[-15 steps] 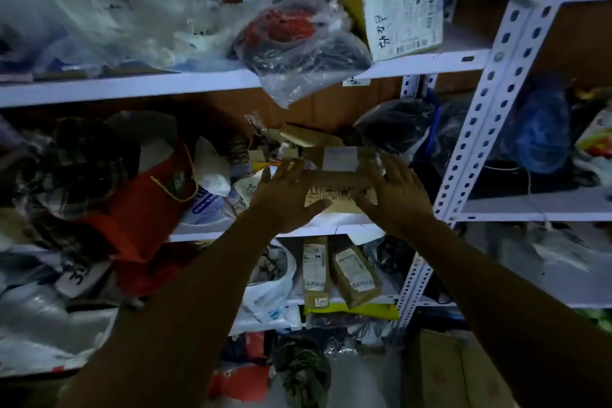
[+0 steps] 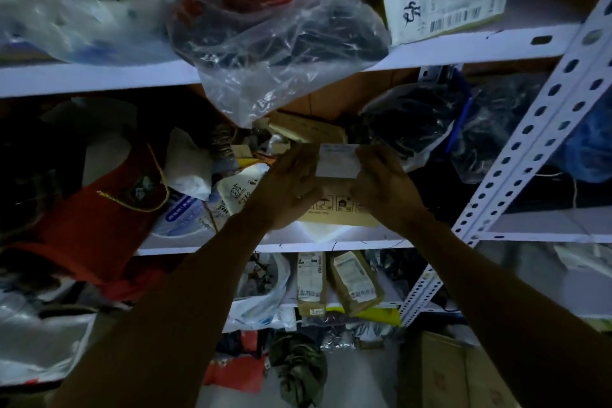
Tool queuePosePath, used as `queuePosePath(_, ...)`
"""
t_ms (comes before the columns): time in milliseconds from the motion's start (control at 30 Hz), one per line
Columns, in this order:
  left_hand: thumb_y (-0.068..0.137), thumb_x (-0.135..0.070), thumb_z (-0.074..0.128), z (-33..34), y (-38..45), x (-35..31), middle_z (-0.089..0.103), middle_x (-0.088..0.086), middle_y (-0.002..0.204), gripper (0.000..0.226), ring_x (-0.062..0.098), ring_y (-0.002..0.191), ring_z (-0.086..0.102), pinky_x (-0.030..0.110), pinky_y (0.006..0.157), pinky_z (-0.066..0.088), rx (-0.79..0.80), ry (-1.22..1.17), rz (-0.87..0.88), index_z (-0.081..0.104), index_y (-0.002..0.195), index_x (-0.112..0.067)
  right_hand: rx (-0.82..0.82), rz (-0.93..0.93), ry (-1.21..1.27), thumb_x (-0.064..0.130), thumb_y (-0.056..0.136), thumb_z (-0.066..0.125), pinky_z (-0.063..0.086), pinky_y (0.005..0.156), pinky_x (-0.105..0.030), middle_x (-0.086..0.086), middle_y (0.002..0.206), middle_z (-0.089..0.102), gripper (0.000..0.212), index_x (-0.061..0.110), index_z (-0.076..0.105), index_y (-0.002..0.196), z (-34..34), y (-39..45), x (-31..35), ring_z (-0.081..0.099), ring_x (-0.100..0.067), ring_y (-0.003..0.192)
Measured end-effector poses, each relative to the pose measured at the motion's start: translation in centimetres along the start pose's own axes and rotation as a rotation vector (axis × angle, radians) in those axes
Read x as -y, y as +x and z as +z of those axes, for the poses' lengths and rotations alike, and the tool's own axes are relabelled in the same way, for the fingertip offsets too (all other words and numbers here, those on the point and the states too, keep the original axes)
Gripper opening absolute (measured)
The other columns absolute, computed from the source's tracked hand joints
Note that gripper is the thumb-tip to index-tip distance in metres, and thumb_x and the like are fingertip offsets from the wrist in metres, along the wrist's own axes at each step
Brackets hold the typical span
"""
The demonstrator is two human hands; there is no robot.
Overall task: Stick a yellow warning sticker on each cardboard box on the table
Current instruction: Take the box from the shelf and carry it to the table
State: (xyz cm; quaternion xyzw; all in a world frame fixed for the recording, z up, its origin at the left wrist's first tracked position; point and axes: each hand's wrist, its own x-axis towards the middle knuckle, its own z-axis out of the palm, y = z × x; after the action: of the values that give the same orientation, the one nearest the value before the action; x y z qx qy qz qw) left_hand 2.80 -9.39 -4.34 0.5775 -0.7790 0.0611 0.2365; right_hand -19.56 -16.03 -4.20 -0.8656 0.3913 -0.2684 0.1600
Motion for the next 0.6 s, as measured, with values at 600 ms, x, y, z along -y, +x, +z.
queuePosePath(600,0.082,-0.022,0.074,3.6,1.2,-1.4,0.05,-0.008,0.142,0.035,0.001,0.128,0.049,0.022,0.103,0.045,-0.478,-0.674,-0.567,0.067,0.116,-0.028,-0.35,0.228,0.661,0.032,0.084,0.068,0.041,0.113,-0.045,0.016,0.15,0.036,0.042,0.017,0.066,0.124,4.0,0.9,0.1,0.028,-0.009,0.147)
